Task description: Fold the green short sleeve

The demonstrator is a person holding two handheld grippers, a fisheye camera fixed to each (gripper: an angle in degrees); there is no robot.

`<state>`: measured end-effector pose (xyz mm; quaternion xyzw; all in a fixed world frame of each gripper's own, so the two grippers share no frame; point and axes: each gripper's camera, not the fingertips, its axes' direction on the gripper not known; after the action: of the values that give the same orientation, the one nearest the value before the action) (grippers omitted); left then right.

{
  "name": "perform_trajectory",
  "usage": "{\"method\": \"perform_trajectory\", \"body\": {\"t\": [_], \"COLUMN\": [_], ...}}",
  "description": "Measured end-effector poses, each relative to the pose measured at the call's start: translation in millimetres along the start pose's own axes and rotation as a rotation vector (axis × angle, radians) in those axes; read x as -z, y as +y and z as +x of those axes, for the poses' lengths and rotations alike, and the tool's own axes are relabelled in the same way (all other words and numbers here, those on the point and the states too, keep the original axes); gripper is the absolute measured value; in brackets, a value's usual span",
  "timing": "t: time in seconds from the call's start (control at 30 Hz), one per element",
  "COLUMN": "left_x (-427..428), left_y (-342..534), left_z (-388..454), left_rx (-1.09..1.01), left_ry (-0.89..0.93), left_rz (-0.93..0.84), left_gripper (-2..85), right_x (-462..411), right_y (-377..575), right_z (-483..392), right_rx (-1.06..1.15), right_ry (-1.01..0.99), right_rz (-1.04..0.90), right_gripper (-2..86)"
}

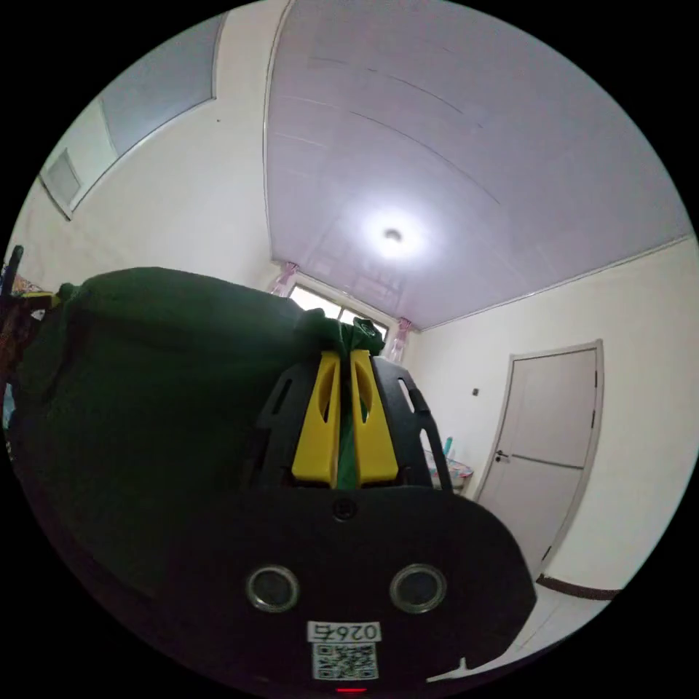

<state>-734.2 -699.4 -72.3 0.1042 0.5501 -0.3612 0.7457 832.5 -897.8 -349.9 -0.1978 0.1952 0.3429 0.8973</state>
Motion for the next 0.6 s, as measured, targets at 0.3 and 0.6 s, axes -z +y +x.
{"method": "perform_trajectory", "body": {"t": [0.3,0.6], "left_x": [-217,-401], "left_y": [109,382], "left_z": [-113,-230], "left_rx": [0.300,0.760], "left_ry": [-0.047,0.012], "left_rz": [-0.498,-0.764], "left_gripper": [-0.1,6.1], "right_x": [-260,-505], "right_y": [128,440], "right_z": [-102,-243], "right_rx": [0.159,0.231], "right_ry": [-0.167,-0.186], "right_rz": [-0.541,-1.167], "right_gripper": [-1.4,2.3]}}
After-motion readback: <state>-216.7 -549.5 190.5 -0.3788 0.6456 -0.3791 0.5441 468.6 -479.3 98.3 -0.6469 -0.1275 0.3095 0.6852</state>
